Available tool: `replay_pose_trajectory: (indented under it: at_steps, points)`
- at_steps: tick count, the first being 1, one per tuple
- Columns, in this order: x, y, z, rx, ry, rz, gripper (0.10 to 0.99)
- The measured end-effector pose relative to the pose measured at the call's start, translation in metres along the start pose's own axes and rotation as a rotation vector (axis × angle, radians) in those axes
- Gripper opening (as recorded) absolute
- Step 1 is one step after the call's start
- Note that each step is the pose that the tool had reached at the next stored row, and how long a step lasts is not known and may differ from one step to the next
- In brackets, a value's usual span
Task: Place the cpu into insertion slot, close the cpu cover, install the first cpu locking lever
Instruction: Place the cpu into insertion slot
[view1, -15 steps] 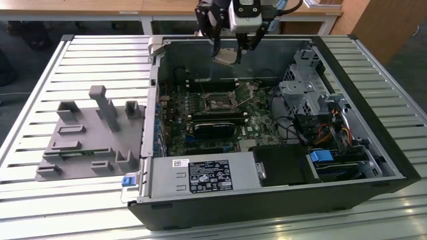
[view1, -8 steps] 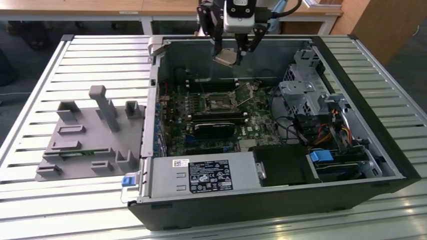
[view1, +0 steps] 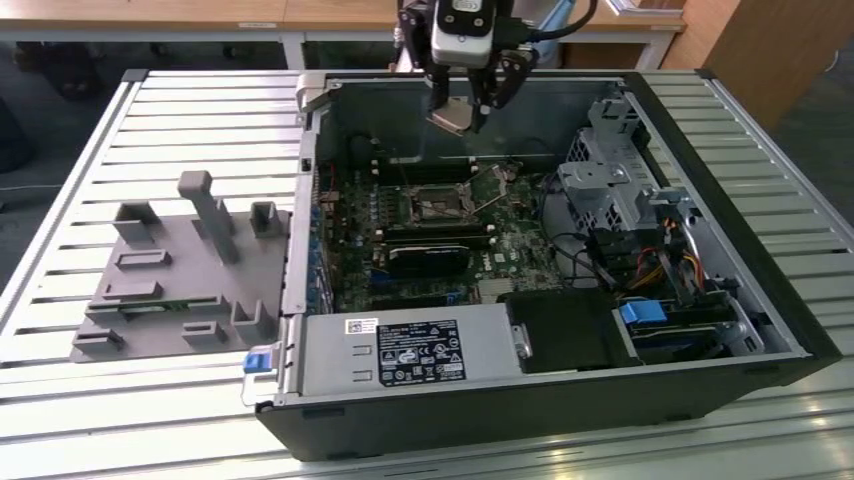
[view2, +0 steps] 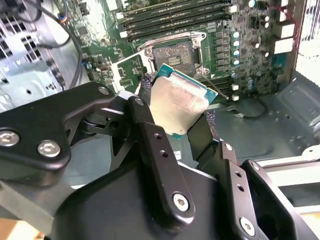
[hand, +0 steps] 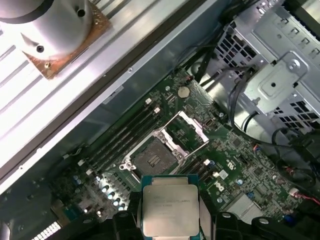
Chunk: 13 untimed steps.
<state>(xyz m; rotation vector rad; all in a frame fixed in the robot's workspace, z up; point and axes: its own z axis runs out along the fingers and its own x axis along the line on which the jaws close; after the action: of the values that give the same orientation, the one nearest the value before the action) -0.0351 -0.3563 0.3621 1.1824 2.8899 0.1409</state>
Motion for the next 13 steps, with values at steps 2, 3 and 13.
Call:
replay_pose_trajectory:
  at_steps: [2, 3, 13]
  points:
    - [0.0, 0.0, 0.0003, -0.001, -0.003, 0.034, 0.541]
    - [0.0, 0.0, 0.0004, -0.001, -0.0044, 0.049, 0.541]
    - [0.0, -0.0001, 0.002, -0.004, -0.0188, 0.209, 0.541]
